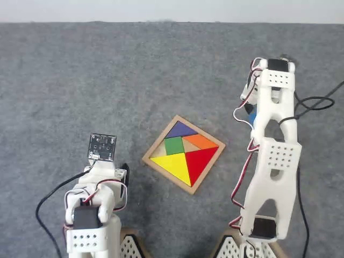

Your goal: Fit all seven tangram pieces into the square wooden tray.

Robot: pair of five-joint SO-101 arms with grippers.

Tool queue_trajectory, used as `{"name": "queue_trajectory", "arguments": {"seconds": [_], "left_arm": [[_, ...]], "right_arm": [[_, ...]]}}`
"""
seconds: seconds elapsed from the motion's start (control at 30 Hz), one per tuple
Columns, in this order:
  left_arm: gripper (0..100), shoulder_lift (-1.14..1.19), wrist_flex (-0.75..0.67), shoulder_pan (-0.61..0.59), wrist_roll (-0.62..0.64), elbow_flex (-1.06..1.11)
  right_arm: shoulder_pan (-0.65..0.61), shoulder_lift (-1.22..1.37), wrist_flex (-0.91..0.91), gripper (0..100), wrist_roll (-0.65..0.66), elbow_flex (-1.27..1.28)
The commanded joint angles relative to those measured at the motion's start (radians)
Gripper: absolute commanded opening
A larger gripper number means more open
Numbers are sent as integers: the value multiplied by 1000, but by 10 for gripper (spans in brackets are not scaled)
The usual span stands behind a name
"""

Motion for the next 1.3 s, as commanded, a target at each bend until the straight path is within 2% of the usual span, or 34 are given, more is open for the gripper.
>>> {"name": "queue_trajectory", "arguments": {"seconds": [0.0,0.4,0.6,0.83,0.9,1.07,1.17,1.27], "left_arm": [[153,-28,9,2,-6,-8],[153,-28,9,2,-6,-8],[153,-28,9,2,-6,-8],[153,-28,9,2,-6,-8],[153,-28,9,2,-6,-8],[153,-28,9,2,-6,-8],[153,-28,9,2,-6,-8],[153,-28,9,2,-6,-8]], "right_arm": [[12,53,54,170,-6,-184],[4,220,171,165,40,-359],[2,219,173,43,41,-361],[1,159,174,27,41,-354],[-5,147,174,32,48,-354],[-93,93,185,108,235,-342],[-139,21,185,152,261,-256],[-160,-85,182,177,341,-127]]}}
